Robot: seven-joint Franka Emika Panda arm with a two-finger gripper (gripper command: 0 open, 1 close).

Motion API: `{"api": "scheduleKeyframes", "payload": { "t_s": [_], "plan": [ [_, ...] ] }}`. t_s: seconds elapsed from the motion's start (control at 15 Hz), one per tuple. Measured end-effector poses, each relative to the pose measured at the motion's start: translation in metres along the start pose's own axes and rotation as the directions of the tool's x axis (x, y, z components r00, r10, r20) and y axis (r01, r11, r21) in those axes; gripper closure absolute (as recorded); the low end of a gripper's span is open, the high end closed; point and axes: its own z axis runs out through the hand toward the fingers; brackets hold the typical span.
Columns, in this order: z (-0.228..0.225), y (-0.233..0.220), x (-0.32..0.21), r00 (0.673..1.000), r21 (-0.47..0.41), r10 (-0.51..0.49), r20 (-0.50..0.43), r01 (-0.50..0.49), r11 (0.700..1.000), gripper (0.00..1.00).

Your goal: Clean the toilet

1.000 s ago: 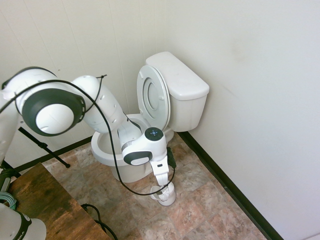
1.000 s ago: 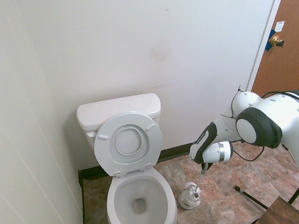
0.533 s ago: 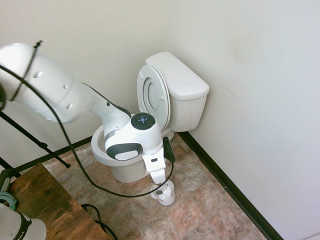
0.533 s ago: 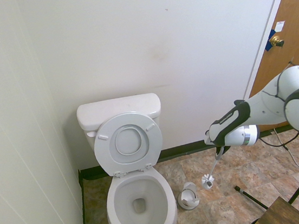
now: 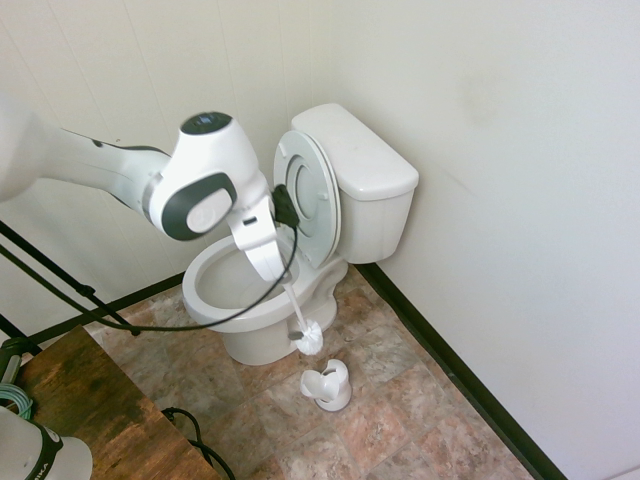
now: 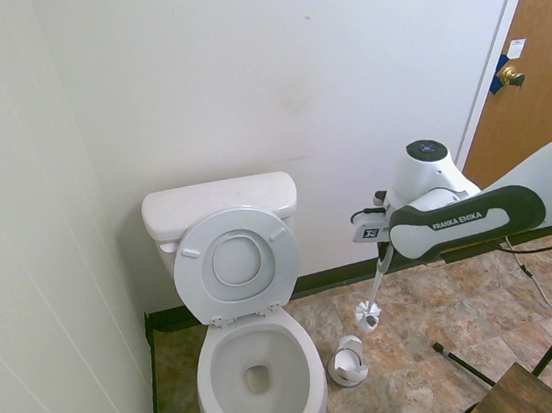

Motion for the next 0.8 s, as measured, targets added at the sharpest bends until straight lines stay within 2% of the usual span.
{"api": "scheduleKeyframes", "payload": {
  "t_s": [0.2, 0.53, 0.8],
  "plan": [
    [-0.04, -0.007, -0.067, 0.999, 0.022, -0.041, -0.014, 0.041, 0.999, 1.0],
    [-0.053, -0.008, -0.161, 0.992, 0.046, -0.126, -0.025, 0.127, 0.991, 1.0],
    [-0.058, -0.01, -0.153, 0.995, 0.055, -0.101, -0.019, 0.102, 0.993, 1.0]
  ]
}}
